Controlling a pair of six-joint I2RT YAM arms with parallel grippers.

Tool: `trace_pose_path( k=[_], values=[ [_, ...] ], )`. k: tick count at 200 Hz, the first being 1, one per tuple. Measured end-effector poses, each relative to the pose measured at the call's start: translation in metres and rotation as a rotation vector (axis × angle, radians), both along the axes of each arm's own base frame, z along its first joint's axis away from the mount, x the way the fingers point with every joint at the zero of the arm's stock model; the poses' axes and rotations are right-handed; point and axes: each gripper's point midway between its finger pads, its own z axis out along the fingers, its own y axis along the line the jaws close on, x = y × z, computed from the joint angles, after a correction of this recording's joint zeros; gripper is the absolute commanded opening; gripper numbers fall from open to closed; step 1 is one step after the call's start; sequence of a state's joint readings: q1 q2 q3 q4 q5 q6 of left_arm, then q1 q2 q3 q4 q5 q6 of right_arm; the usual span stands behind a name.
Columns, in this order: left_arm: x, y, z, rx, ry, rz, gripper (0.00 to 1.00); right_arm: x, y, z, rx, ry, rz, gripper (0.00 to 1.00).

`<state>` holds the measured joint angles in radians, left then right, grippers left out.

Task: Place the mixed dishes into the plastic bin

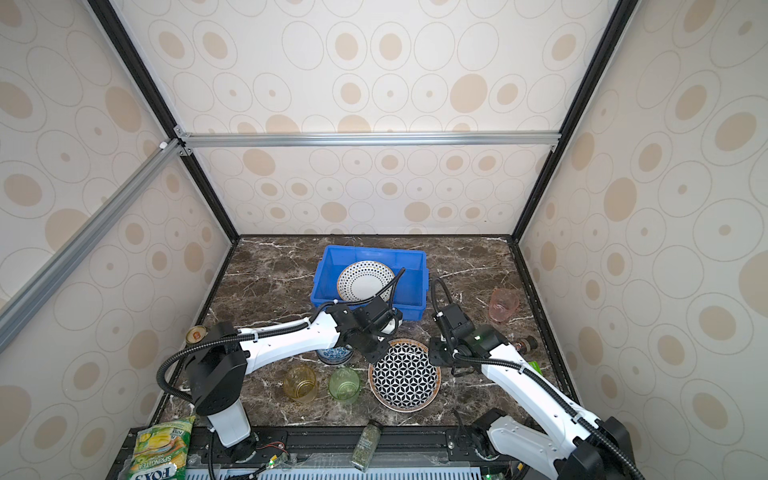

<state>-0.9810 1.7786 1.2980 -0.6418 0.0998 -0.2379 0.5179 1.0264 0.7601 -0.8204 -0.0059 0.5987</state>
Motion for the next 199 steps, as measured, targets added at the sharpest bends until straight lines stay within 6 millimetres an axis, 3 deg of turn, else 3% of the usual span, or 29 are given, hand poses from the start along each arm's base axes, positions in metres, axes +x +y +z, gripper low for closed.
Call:
trace_pose_path(
  k=[86, 199],
  values=[
    [0.0, 0.011, -0.016, 0.079, 0.005, 0.01, 0.35, -0.01, -0.002, -0.013, 0.002, 0.047, -0.007, 0.35],
    [0.003, 0.013, -0.016, 0.093, -0.013, 0.018, 0.3, -0.016, -0.004, -0.02, -0.011, 0.077, -0.005, 0.34]
  ],
)
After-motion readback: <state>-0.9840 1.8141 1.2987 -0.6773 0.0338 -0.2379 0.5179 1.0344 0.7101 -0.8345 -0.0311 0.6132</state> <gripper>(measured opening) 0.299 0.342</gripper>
